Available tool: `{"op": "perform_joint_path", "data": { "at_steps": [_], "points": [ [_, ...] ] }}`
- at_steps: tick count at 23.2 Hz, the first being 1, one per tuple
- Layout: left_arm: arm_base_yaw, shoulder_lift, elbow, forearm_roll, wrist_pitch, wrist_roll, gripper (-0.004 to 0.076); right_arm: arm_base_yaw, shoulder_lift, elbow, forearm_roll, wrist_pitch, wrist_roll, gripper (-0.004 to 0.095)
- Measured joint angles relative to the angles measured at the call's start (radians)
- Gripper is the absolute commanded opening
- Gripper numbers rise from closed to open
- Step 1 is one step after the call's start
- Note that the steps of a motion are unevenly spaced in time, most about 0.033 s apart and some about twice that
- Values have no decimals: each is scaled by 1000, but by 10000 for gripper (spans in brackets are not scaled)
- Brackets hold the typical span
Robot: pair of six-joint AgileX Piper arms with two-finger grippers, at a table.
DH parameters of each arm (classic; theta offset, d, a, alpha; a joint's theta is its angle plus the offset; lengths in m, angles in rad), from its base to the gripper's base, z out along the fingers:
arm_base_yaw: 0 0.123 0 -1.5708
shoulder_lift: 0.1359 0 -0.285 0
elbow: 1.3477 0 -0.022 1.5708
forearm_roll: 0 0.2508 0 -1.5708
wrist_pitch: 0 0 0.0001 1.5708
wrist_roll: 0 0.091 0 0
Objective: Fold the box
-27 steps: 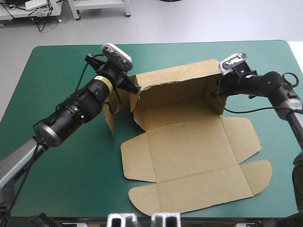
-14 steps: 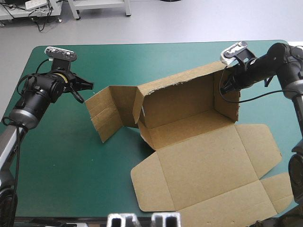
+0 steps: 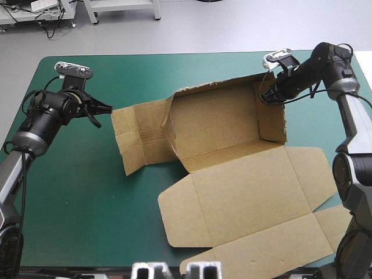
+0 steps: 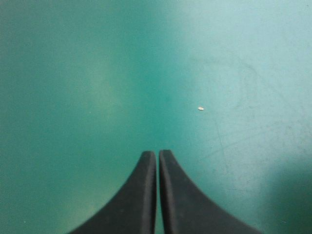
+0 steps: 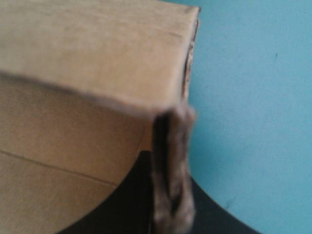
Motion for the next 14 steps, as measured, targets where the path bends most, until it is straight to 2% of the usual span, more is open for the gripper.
{"op": "perform_joint_path", "data": {
  "at_steps": [4,7,10,14],
  "points": [
    [0,0,0,1,3,0,14,0,49,-29,1,-16,-22,511],
    [0,0,0,1,22,0,13,0,69,-36,-25,7,-26,709],
    [0,0,0,5,36,-3,13,0,69,-95,-34,14,59,710],
    [0,0,0,5,38,-3,13,0,10,-122,-34,18,95,710]
  ]
}}
